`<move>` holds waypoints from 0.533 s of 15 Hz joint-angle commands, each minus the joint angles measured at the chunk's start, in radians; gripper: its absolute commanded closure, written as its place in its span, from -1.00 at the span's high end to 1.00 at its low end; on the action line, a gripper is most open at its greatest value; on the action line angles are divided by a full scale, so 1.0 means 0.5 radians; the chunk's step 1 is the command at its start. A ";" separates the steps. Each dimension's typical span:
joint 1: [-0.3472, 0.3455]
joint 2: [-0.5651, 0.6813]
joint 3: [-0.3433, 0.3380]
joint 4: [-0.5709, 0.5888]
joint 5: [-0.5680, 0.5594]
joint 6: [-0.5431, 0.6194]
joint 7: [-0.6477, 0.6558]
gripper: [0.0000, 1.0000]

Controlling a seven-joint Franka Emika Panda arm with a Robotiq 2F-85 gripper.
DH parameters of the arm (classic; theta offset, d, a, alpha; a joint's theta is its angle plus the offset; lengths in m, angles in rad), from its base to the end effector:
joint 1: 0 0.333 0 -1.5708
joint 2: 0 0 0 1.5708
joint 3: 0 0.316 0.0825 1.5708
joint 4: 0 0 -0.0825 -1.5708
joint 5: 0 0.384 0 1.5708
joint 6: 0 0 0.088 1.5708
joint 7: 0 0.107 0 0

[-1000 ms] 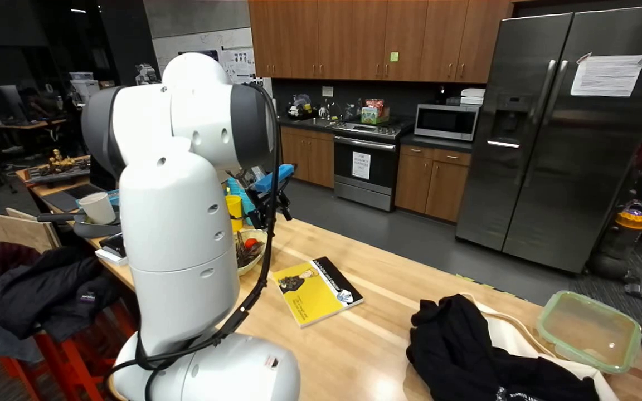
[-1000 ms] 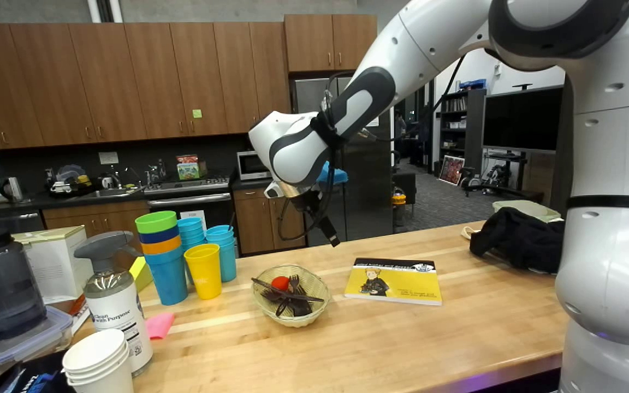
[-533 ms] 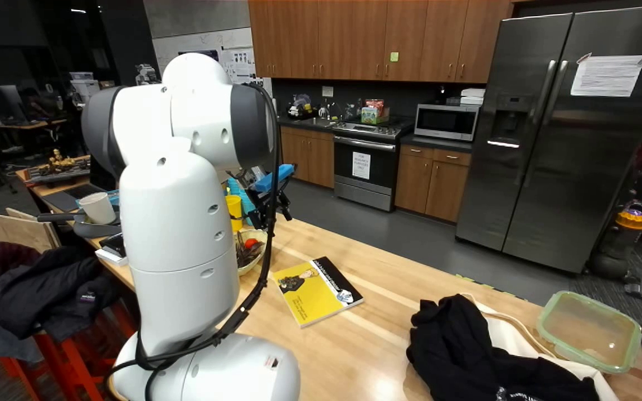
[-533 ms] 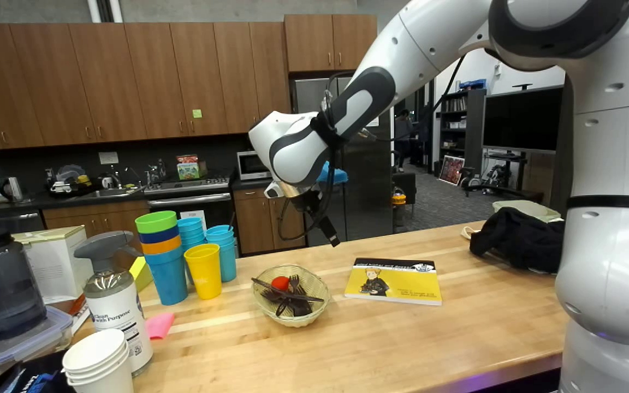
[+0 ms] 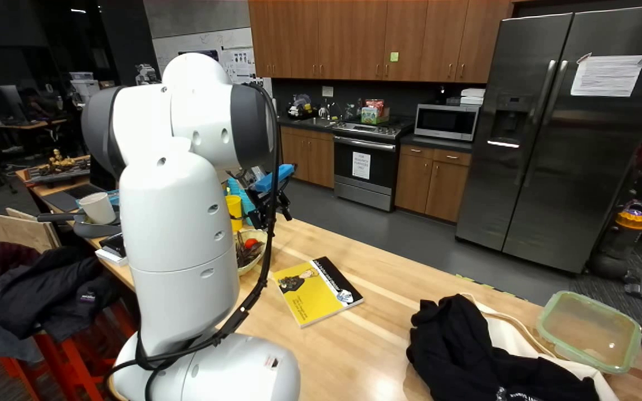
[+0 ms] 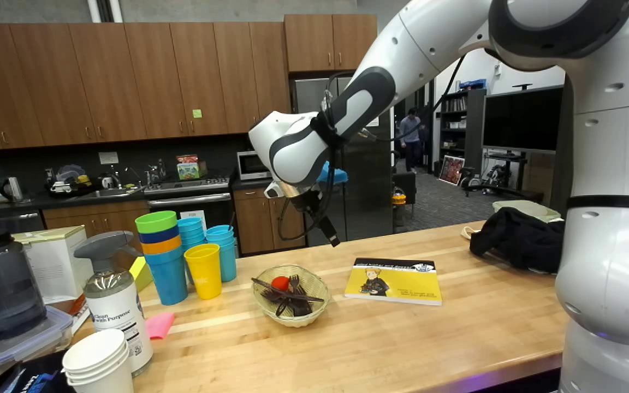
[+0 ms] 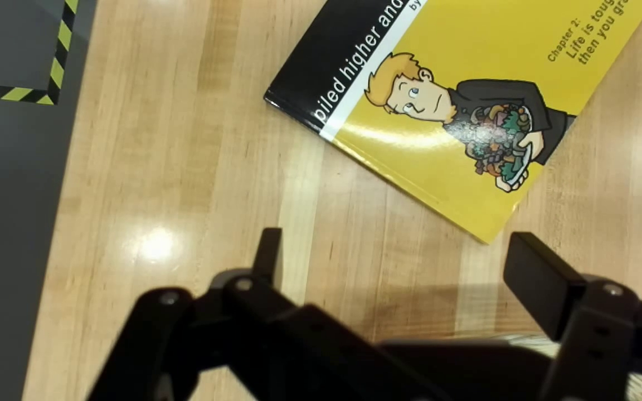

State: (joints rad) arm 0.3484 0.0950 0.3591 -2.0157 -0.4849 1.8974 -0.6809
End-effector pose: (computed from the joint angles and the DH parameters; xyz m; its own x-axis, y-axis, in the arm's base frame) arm 0.4430 0.3300 0.3993 0.0079 0.9100 -0.4145 0.9882 0.0562 0.1423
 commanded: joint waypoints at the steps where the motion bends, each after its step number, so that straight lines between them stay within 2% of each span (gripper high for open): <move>1: 0.005 0.005 -0.002 0.010 0.001 -0.008 0.000 1.00; 8: 0.041 0.016 0.035 -0.016 -0.031 0.057 -0.091 1.00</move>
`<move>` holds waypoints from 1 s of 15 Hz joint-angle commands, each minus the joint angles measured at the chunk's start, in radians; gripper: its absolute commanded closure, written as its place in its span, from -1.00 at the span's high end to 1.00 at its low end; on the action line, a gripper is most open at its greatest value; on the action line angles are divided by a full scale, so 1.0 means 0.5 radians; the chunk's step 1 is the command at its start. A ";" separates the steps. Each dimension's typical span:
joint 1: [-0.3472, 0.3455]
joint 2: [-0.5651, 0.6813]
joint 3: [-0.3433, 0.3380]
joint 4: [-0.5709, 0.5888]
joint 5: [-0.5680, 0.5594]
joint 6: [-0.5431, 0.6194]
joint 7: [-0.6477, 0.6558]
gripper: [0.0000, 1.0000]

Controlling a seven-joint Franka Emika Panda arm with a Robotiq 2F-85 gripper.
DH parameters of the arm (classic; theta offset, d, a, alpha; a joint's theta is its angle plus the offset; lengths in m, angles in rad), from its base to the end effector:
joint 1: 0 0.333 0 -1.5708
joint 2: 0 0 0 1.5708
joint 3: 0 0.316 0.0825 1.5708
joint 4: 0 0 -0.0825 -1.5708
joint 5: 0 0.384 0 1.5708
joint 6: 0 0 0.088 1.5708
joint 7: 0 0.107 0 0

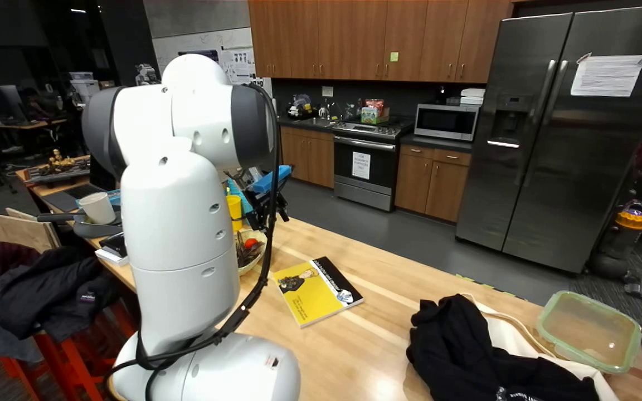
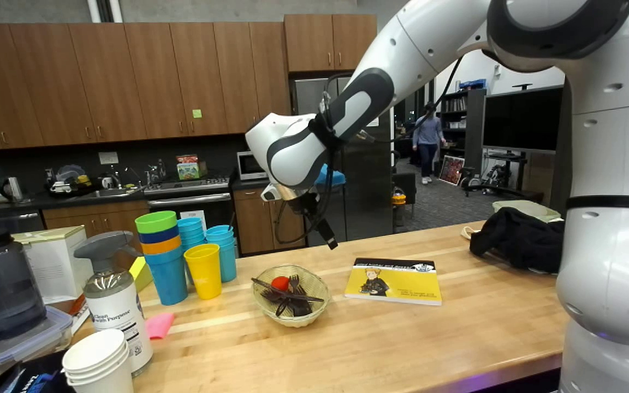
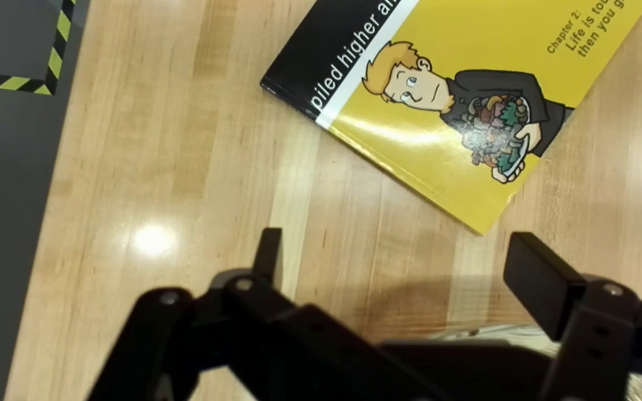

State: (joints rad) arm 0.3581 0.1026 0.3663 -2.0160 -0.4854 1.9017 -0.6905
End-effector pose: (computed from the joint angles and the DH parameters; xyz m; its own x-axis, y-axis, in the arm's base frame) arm 0.4380 0.3380 0.3955 -0.0207 0.9096 -0.4151 0.9876 0.0833 0.1334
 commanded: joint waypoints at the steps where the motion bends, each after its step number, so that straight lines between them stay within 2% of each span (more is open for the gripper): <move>1: 0.027 -0.004 0.031 -0.036 -0.011 0.091 -0.099 1.00; 4: 0.031 -0.031 0.058 -0.122 0.081 0.275 -0.149 1.00; 9: -0.008 -0.049 0.072 -0.290 0.445 0.685 -0.422 1.00; 11: -0.020 -0.053 0.069 -0.331 0.618 0.720 -0.482 1.00; 15: -0.031 -0.069 0.044 -0.347 0.812 0.535 -0.287 1.00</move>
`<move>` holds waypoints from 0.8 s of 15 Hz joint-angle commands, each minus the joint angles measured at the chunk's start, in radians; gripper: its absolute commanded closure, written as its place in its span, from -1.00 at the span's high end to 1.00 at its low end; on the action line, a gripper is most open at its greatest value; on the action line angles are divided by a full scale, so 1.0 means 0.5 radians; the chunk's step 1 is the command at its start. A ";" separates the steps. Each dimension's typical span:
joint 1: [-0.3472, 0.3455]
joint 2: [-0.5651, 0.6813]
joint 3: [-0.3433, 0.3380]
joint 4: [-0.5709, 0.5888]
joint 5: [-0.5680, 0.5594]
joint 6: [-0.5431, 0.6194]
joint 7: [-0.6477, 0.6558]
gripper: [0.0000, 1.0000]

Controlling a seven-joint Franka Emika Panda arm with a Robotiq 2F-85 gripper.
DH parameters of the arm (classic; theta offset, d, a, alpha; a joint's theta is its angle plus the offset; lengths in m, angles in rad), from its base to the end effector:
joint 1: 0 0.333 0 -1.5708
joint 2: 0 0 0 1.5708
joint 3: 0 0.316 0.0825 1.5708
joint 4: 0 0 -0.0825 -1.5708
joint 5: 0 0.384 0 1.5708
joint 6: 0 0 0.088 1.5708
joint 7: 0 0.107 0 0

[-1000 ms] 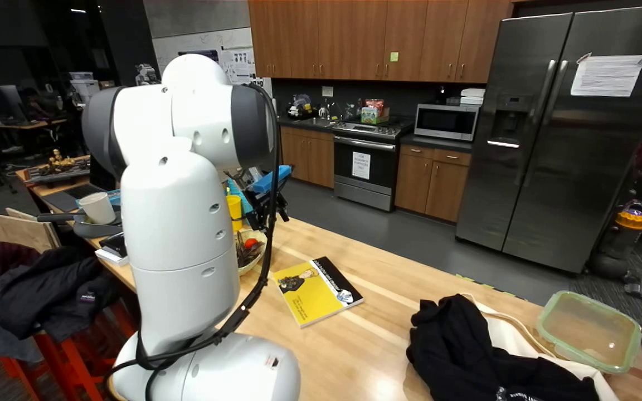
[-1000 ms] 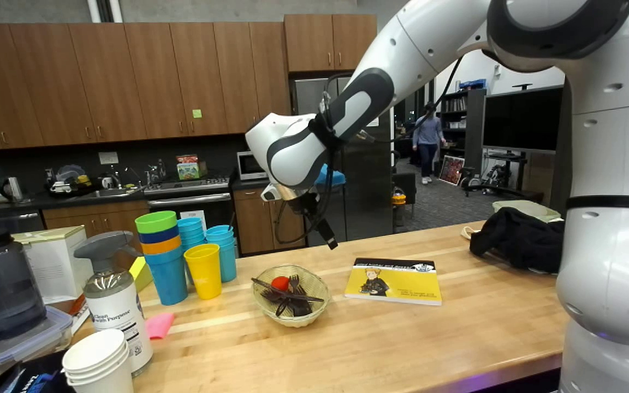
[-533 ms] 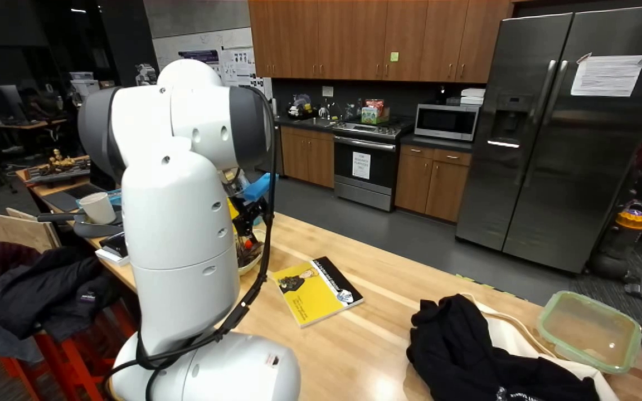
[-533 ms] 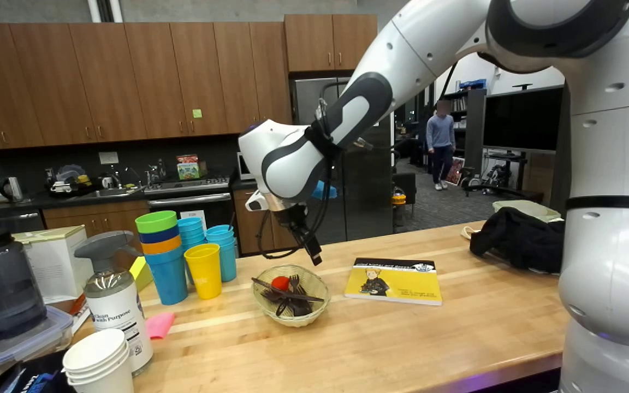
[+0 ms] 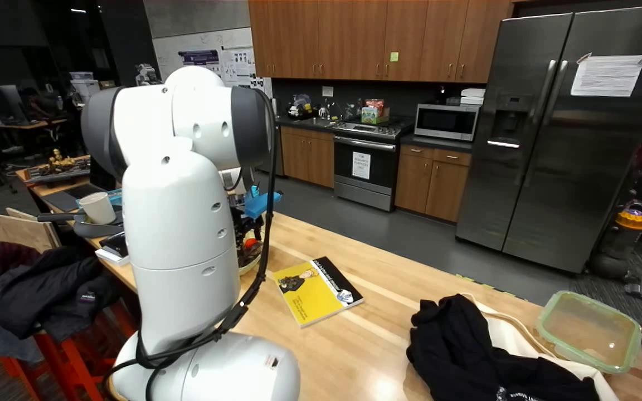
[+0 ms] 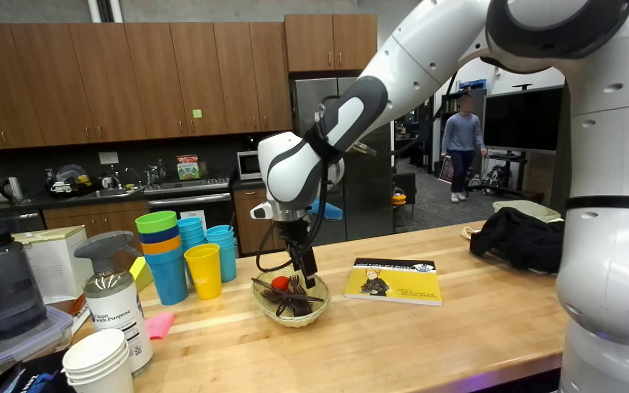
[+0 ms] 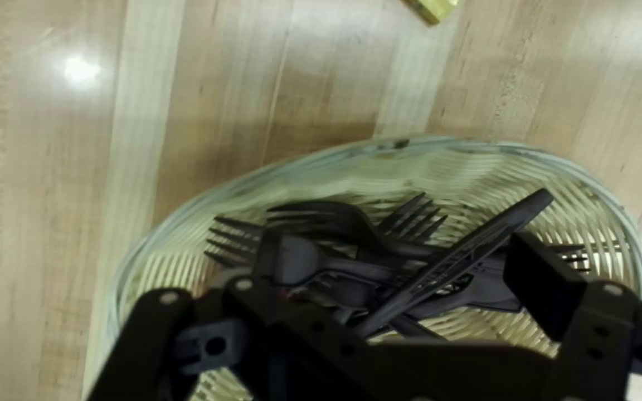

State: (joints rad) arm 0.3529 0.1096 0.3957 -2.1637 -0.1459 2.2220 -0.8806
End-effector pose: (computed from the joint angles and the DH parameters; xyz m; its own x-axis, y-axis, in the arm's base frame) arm 0.4039 0.3666 0.3462 -0.1466 0.9858 -0.0820 0.9889 0.1480 0.0105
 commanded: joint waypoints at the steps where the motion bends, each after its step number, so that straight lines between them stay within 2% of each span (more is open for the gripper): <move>1: -0.024 -0.077 -0.019 -0.042 0.177 -0.151 0.145 1.00; 5: -0.029 -0.109 -0.022 -0.054 0.341 -0.233 0.319 1.00; 12: -0.005 -0.086 -0.007 -0.045 0.481 -0.167 0.459 1.00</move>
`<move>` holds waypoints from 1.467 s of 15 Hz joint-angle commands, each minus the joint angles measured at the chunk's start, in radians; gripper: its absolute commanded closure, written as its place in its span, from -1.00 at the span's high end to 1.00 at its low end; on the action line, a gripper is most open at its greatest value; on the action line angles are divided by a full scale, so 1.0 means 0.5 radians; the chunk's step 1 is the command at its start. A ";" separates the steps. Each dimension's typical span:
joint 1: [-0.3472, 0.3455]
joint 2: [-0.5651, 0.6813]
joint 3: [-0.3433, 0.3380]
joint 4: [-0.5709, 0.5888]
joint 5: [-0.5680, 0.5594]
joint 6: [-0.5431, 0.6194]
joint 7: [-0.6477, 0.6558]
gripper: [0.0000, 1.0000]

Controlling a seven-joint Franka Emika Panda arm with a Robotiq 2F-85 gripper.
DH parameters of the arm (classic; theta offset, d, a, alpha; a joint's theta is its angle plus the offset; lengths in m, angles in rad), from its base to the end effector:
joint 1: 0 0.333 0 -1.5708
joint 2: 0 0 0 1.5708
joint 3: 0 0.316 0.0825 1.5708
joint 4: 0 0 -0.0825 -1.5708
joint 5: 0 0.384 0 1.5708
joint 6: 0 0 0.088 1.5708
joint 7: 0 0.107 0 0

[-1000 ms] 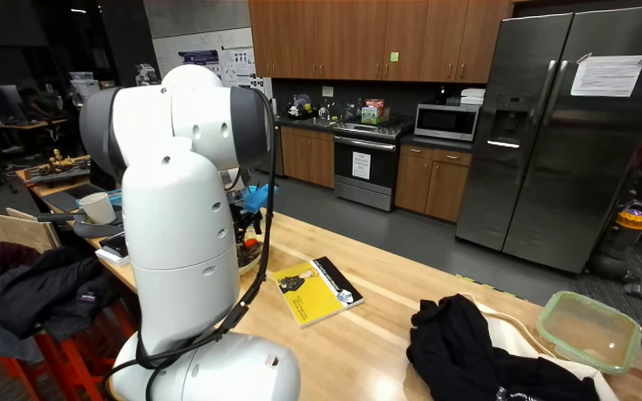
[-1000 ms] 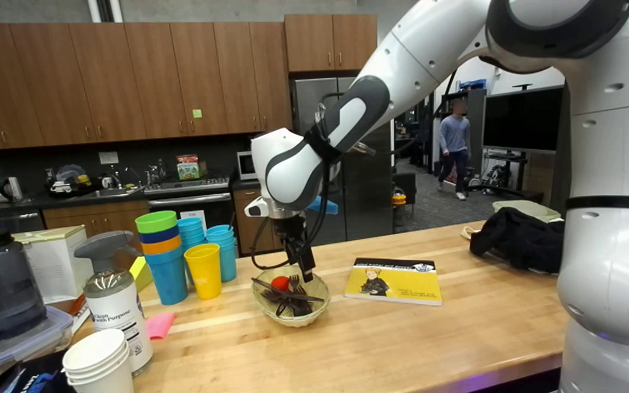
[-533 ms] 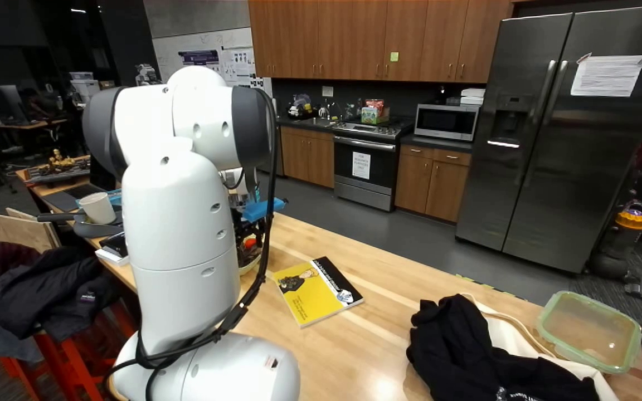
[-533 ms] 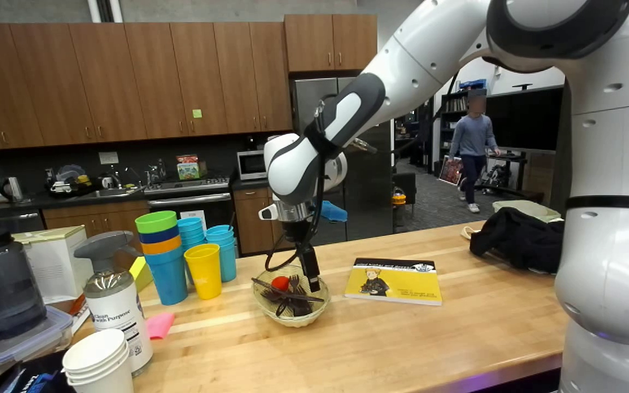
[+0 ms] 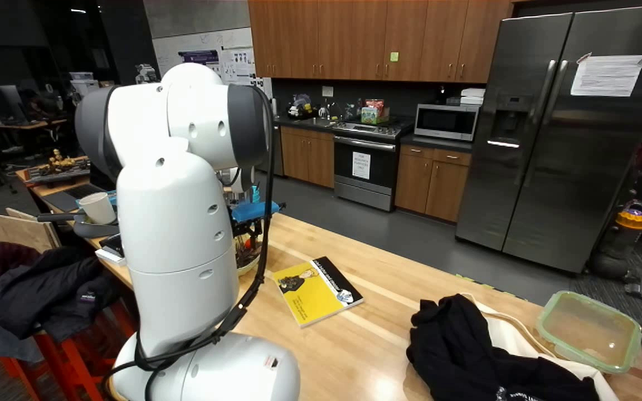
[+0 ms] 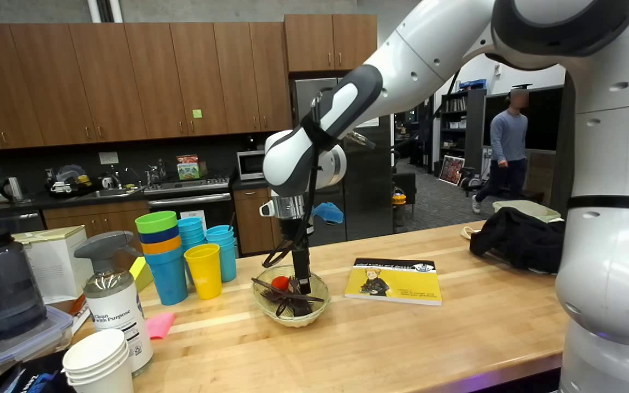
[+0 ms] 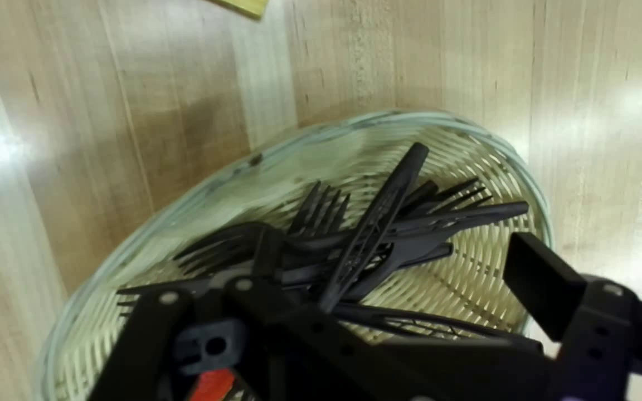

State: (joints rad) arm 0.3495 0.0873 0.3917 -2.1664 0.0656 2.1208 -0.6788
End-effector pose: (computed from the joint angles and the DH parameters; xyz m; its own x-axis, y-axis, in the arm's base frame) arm 0.3918 0.3610 0.3482 0.1832 0.9820 -0.0466 0.9712 -0.1881 -0.1459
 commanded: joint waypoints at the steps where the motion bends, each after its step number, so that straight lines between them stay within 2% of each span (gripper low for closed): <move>1: 0.005 -0.036 0.000 -0.044 0.058 0.041 0.089 1.00; 11: -0.016 0.065 -0.020 -0.085 0.032 0.171 0.333 1.00; 12: -0.021 0.072 -0.023 -0.081 0.023 0.174 0.347 0.79; 13: -0.025 0.072 -0.026 -0.081 0.014 0.177 0.363 0.46; 14: -0.028 0.077 -0.028 -0.073 0.005 0.182 0.378 0.36; 20: -0.031 0.059 -0.039 -0.042 -0.028 0.157 0.445 -0.62; 22: -0.032 0.053 -0.040 -0.028 -0.035 0.156 0.451 -0.87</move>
State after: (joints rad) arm 0.3373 0.1271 0.3769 -2.1846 0.0701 2.2017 -0.4756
